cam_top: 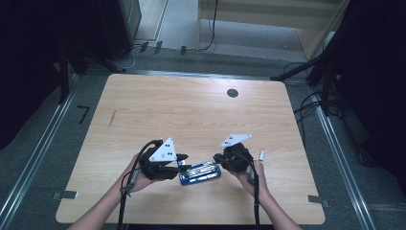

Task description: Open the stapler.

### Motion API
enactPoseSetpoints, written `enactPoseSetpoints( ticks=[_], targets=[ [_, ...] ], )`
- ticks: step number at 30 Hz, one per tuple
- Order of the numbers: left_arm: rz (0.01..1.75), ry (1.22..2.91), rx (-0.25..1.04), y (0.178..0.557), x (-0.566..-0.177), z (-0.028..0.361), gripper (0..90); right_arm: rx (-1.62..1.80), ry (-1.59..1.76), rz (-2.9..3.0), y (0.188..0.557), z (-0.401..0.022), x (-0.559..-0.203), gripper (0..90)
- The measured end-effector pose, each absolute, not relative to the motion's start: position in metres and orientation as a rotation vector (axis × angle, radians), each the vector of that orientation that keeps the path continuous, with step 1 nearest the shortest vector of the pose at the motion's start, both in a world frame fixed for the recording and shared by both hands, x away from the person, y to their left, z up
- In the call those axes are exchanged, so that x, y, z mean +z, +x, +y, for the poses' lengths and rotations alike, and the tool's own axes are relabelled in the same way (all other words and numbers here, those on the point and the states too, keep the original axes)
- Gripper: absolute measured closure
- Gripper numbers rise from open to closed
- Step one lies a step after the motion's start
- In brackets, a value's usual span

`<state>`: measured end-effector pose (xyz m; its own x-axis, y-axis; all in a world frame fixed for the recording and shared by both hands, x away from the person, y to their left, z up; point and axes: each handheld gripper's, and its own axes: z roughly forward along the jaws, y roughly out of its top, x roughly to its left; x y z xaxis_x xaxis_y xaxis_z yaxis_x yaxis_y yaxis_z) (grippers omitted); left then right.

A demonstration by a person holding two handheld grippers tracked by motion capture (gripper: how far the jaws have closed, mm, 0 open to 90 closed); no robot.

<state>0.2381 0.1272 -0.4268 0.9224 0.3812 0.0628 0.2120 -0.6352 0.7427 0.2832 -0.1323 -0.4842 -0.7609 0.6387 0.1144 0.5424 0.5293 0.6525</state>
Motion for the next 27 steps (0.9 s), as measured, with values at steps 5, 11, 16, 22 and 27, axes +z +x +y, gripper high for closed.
enactPoseSetpoints(
  ticks=[5,11,16,22,27],
  targets=[
    [0.421,2.282,0.273,0.238,-0.426,0.128,66.5,1.054,1.029,2.635,0.284,-0.135,-0.483,84.1],
    [0.430,2.279,0.266,0.238,-0.426,0.130,66.4,1.069,1.011,2.661,0.282,-0.134,-0.481,82.6],
    [0.433,2.282,0.265,0.237,-0.427,0.130,66.5,1.022,0.991,2.695,0.282,-0.131,-0.484,83.2],
    [0.455,2.294,0.244,0.237,-0.428,0.136,66.5,0.987,0.981,2.710,0.284,-0.132,-0.487,85.4],
    [0.474,2.303,0.233,0.236,-0.429,0.141,66.5,0.978,0.995,2.711,0.284,-0.132,-0.488,85.9]
  ],
)
